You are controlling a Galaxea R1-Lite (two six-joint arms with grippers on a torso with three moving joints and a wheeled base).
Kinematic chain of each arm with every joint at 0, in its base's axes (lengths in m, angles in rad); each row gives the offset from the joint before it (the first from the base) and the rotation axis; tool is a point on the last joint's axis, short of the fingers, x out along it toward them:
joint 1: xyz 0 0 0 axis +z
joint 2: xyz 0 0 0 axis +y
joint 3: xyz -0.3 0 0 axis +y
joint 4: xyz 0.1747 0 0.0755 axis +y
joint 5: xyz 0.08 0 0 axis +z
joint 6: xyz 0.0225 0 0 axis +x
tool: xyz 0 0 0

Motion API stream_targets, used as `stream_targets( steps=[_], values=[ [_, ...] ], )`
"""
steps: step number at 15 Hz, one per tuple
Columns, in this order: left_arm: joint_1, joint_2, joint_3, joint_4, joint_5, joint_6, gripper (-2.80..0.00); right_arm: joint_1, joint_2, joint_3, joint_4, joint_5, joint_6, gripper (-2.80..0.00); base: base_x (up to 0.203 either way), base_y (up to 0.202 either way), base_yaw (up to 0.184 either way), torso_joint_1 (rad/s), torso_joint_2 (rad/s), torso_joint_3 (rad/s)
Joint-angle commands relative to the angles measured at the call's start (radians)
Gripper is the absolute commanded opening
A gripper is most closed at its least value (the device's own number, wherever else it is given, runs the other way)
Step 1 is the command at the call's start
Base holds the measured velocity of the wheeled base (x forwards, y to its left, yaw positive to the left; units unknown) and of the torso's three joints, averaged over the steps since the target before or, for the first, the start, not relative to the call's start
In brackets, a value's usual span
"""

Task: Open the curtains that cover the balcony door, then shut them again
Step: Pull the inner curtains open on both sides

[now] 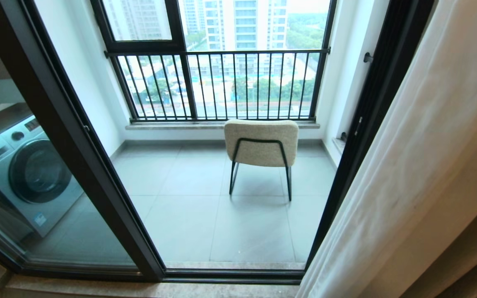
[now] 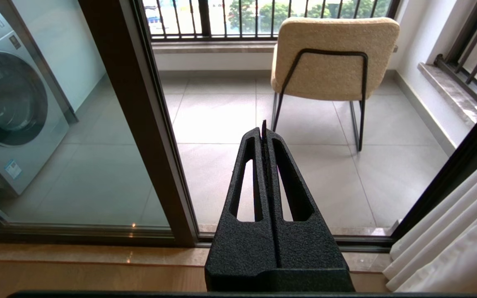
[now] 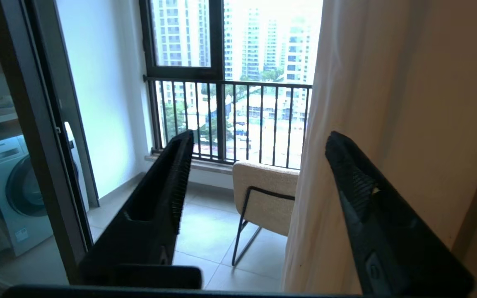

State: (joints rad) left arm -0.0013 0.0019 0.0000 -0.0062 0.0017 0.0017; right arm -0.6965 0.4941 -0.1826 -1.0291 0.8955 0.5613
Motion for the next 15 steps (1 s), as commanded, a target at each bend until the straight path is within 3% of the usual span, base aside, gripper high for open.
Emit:
stream_targets(
  steps=[1,5,9,11,13,15],
  values=[
    [0.001,0.000,0.000,-0.001,0.000,0.000,-2.80,0.042,-0.100,-0.004,0.029,-0.007,0.002,-2.80,0.000,0.000,0.000,0.000,0.00,0.000],
    [0.000,0.000,0.000,0.000,0.000,0.000,-2.80,0.149,-0.171,-0.005,0.107,-0.017,-0.028,-2.80,0.000,0.000,0.000,0.000,0.00,0.000],
    [0.001,0.000,0.000,-0.001,0.000,0.000,-2.80,0.261,-0.204,0.008,0.324,-0.049,-0.267,-2.80,0.000,0.000,0.000,0.000,0.00,0.000],
    [0.001,0.000,0.000,-0.001,0.000,0.000,-2.80,0.347,-0.205,0.028,0.423,-0.164,-0.389,-2.80,0.000,0.000,0.000,0.000,0.00,0.000],
    [0.001,0.000,0.000,-0.001,0.000,0.000,-2.80,0.449,-0.207,0.067,0.482,-0.364,-0.509,-2.80,0.000,0.000,0.000,0.000,0.00,0.000],
    [0.001,0.000,0.000,-0.001,0.000,0.000,-2.80,0.521,-0.207,0.123,0.493,-0.507,-0.599,-2.80,0.000,0.000,0.000,0.000,0.00,0.000]
  ],
)
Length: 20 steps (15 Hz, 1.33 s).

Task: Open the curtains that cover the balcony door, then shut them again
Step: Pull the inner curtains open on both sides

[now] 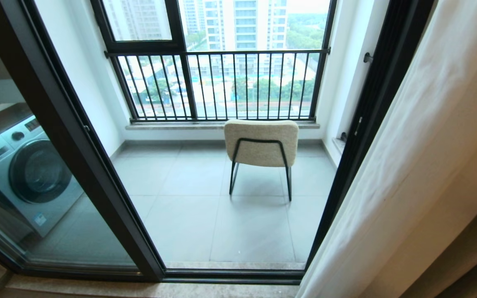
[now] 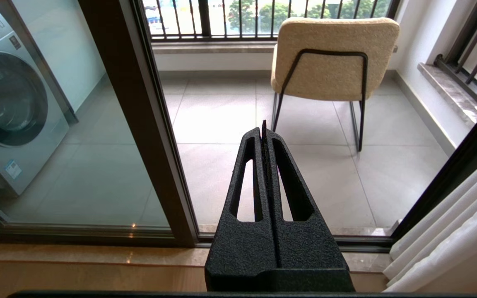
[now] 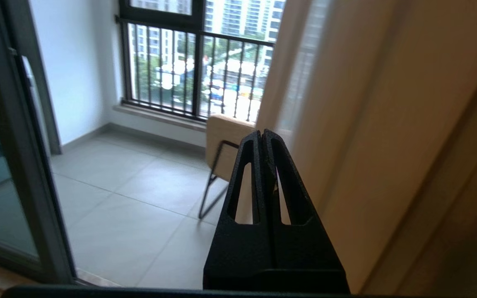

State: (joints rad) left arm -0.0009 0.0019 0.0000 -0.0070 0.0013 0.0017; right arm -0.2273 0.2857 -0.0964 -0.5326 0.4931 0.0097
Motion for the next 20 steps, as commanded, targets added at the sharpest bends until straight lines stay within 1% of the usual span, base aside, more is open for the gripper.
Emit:
stream_targets(
  steps=[1,3,4,6,7,8,10,14,15,16,17,18,20],
  values=[
    [-0.001,0.000,0.000,-0.001,0.000,0.000,-2.80,0.061,0.001,0.062,-0.006,-0.159,-0.080,-2.80,0.000,0.000,0.000,0.000,0.00,0.000],
    [0.000,0.000,0.000,0.001,0.000,0.000,-2.80,0.075,0.001,0.096,-0.009,-0.235,-0.128,-2.80,0.000,0.000,0.000,0.000,0.00,0.000],
    [0.001,0.000,0.000,0.000,0.000,0.000,-2.80,0.083,0.001,0.096,-0.003,-0.254,-0.149,-2.80,0.000,0.000,0.000,0.000,0.00,0.000],
    [-0.001,0.000,0.000,-0.001,0.000,0.000,-2.80,0.132,0.001,0.096,0.004,-0.285,-0.158,-2.80,0.000,0.000,0.000,0.000,0.00,0.000],
    [-0.001,0.000,0.000,0.001,0.000,0.000,-2.80,0.163,-0.010,0.096,0.014,-0.318,-0.157,-2.80,0.000,0.000,0.000,0.000,0.00,0.000],
    [0.000,0.000,0.000,0.000,0.000,0.000,-2.80,0.182,-0.039,0.096,0.042,-0.337,-0.157,-2.80,0.000,0.000,0.000,0.000,0.00,0.000],
    [-0.001,0.000,0.000,-0.001,0.000,0.000,-2.80,0.211,-0.133,0.096,0.142,-0.361,-0.157,-2.80,0.000,0.000,0.000,0.000,0.00,0.000],
    [-0.001,0.000,0.000,-0.001,0.000,0.000,-2.80,0.221,-0.285,0.096,0.362,-0.394,-0.156,-2.80,0.000,0.000,0.000,0.000,0.00,0.000],
    [-0.001,0.000,0.000,-0.001,0.000,0.000,-2.80,0.221,-0.286,0.096,0.372,-0.409,-0.155,-2.80,0.000,0.000,0.000,0.000,0.00,0.000],
    [0.001,0.000,0.000,0.001,0.000,0.000,-2.80,0.221,-0.286,0.096,0.386,-0.455,-0.157,-2.80,0.000,0.000,0.000,0.000,0.00,0.000],
    [-0.001,0.000,0.000,0.001,0.000,0.000,-2.80,0.221,-0.286,0.096,0.436,-0.477,-0.154,-2.80,0.000,0.000,0.000,0.000,0.00,0.000],
    [0.001,0.000,0.000,0.001,0.000,0.000,-2.80,0.221,-0.286,0.096,0.464,-0.484,-0.142,-2.80,0.000,0.000,0.000,0.000,0.00,0.000],
    [-0.001,0.000,0.000,0.000,0.000,0.000,-2.80,0.221,-0.286,0.096,0.464,-0.484,-0.132,-2.80,0.000,0.000,0.000,0.000,0.00,0.000]
  ],
)
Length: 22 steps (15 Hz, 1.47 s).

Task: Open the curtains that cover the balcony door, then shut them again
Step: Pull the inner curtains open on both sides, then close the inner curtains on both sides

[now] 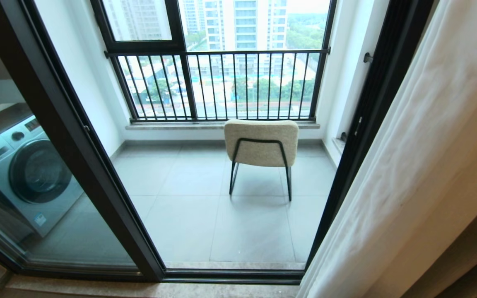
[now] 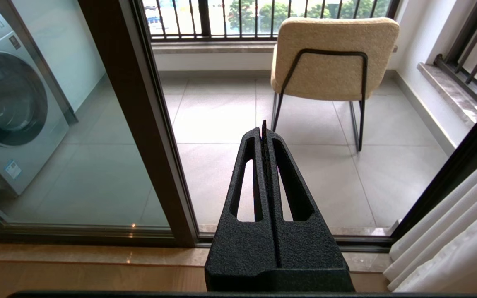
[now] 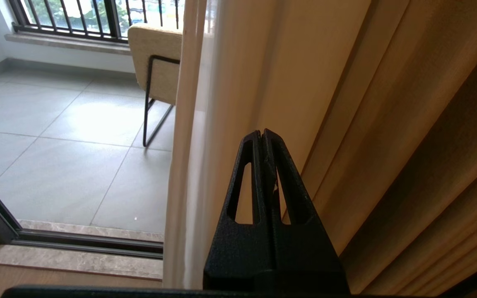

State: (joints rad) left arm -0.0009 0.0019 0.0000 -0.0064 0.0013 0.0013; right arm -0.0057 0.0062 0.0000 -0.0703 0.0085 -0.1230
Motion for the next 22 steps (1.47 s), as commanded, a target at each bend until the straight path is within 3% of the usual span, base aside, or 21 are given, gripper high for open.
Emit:
stream_targets(
  steps=[1,6,14,18,22],
  values=[
    [0.001,0.000,0.000,0.000,0.000,0.000,-2.80,0.000,-0.006,0.000,0.001,-0.001,0.003,-2.80,0.000,0.000,0.000,0.000,0.00,0.000],
    [-0.001,0.000,0.000,0.000,0.000,0.000,-2.80,0.000,-0.005,0.000,0.003,-0.002,0.063,-2.80,0.000,0.000,0.000,0.000,0.00,0.000],
    [0.000,0.000,0.000,0.000,0.000,0.000,-2.80,0.000,-0.006,0.000,-0.017,0.001,0.045,-2.80,0.000,0.000,0.000,0.000,0.00,0.000],
    [-0.001,0.000,0.000,-0.001,0.000,0.000,-2.80,0.000,0.019,-0.163,0.037,0.156,0.034,-2.80,0.000,0.000,0.000,0.000,0.00,0.000],
    [0.000,0.000,0.000,-0.001,0.000,0.000,-2.80,-0.001,0.244,-0.329,0.089,0.354,0.013,-2.80,0.000,0.000,0.000,0.000,0.00,0.000]
  ],
)
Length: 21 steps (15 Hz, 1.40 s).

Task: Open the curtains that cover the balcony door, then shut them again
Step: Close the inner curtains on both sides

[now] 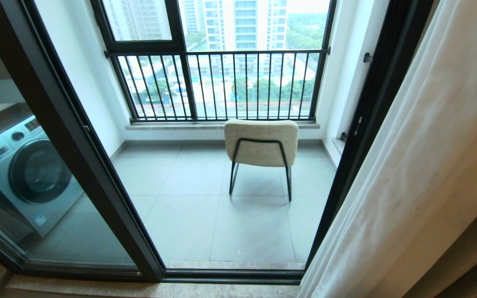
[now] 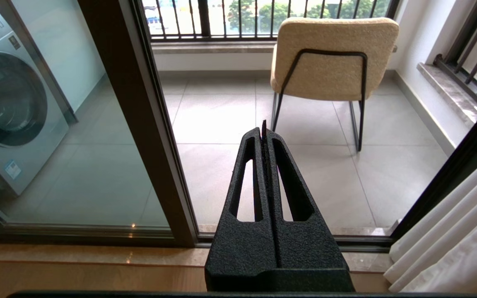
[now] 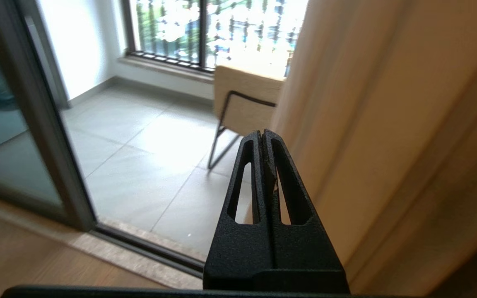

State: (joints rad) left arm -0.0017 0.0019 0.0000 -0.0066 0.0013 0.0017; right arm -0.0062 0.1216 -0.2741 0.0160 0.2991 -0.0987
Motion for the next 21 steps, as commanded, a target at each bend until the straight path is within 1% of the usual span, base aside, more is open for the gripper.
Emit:
stream_targets(
  steps=[1,3,4,7,9,11,14,16,18,21],
  values=[
    [0.001,0.000,0.000,0.001,0.000,0.000,-2.80,-0.001,0.198,-0.079,0.004,0.115,-0.040,-2.80,0.000,0.000,0.000,0.000,0.00,0.000],
    [0.000,0.000,0.000,-0.001,0.000,0.000,-2.80,-0.001,0.347,-0.103,-0.009,0.173,-0.124,-2.80,0.000,0.000,0.000,0.000,0.00,0.000],
    [0.000,0.000,0.000,-0.001,0.000,0.000,-2.80,-0.001,0.407,-0.110,-0.026,0.185,-0.146,-2.80,0.000,0.000,0.000,0.000,0.00,0.000],
    [0.002,0.000,0.000,0.000,0.000,0.000,-2.80,-0.001,0.582,-0.123,-0.151,0.201,-0.171,-2.80,0.000,0.000,0.000,0.000,0.00,0.000],
    [0.000,0.000,0.000,0.000,0.000,0.000,-2.80,-0.001,0.671,-0.166,-0.211,0.203,-0.161,-2.80,0.000,0.000,0.000,0.000,0.00,0.000],
    [0.000,0.000,0.000,0.000,0.000,0.000,-2.80,-0.001,0.724,-0.230,-0.224,0.204,-0.124,-2.80,0.000,0.000,0.000,0.000,0.00,0.000],
    [0.000,0.000,0.000,-0.001,0.000,0.000,-2.80,-0.001,0.779,-0.288,-0.226,0.203,-0.098,-2.80,0.000,0.000,0.000,0.000,0.00,0.000],
    [0.001,0.000,0.000,0.000,0.000,0.000,-2.80,-0.001,0.807,-0.323,-0.245,0.203,-0.067,-2.80,0.000,0.000,0.000,0.000,0.00,0.000],
    [0.002,0.000,0.000,-0.001,0.000,0.000,-2.80,-0.001,0.854,-0.336,-0.323,0.202,-0.049,-2.80,0.000,0.000,0.000,0.000,0.00,0.000],
    [0.000,0.000,0.000,-0.001,0.000,0.000,-2.80,-0.001,0.942,-0.344,-0.428,0.201,-0.046,-2.80,0.000,0.000,0.000,0.000,0.00,0.000]
  ],
)
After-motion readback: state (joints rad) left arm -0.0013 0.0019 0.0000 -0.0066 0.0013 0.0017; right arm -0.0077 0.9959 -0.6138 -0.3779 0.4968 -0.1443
